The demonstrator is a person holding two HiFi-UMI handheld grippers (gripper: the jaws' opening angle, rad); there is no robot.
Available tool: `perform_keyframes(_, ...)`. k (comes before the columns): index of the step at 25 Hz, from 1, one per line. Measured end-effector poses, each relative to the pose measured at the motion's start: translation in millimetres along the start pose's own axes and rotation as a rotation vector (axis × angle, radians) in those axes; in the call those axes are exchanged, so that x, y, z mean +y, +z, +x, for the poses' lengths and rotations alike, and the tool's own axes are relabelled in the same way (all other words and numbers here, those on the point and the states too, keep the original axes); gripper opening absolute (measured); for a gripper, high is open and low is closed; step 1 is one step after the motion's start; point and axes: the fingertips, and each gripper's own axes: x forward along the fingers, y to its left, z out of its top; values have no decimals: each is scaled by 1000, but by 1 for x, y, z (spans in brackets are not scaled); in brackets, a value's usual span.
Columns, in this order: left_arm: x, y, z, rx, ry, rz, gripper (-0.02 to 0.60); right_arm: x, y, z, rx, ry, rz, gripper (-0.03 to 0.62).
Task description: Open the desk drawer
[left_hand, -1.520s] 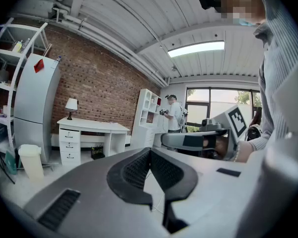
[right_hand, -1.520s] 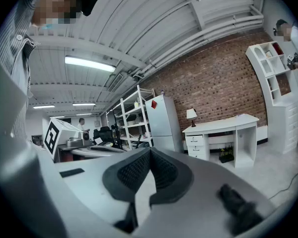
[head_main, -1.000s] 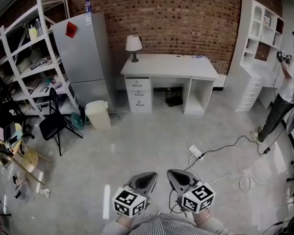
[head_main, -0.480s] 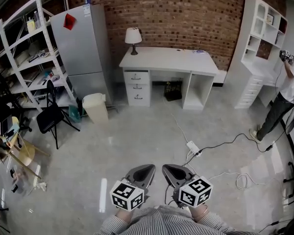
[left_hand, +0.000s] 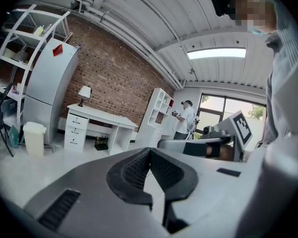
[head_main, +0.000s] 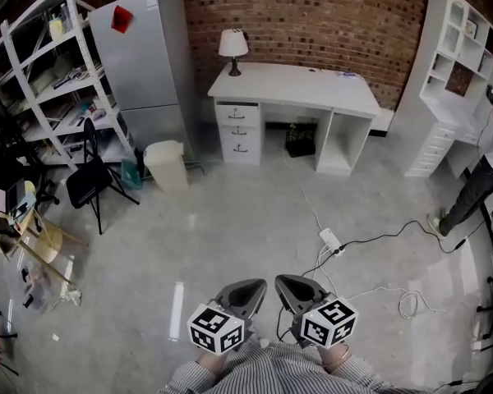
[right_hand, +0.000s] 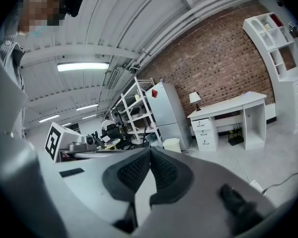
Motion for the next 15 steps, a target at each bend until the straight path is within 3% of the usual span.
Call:
perform_keyframes(7, 62, 26, 26, -4, 9, 29, 12, -37, 27, 58, -41, -27, 10, 17)
perform_keyframes(15, 171, 100, 65, -17, -3, 50, 12, -64, 84, 180, -25, 14, -26, 17)
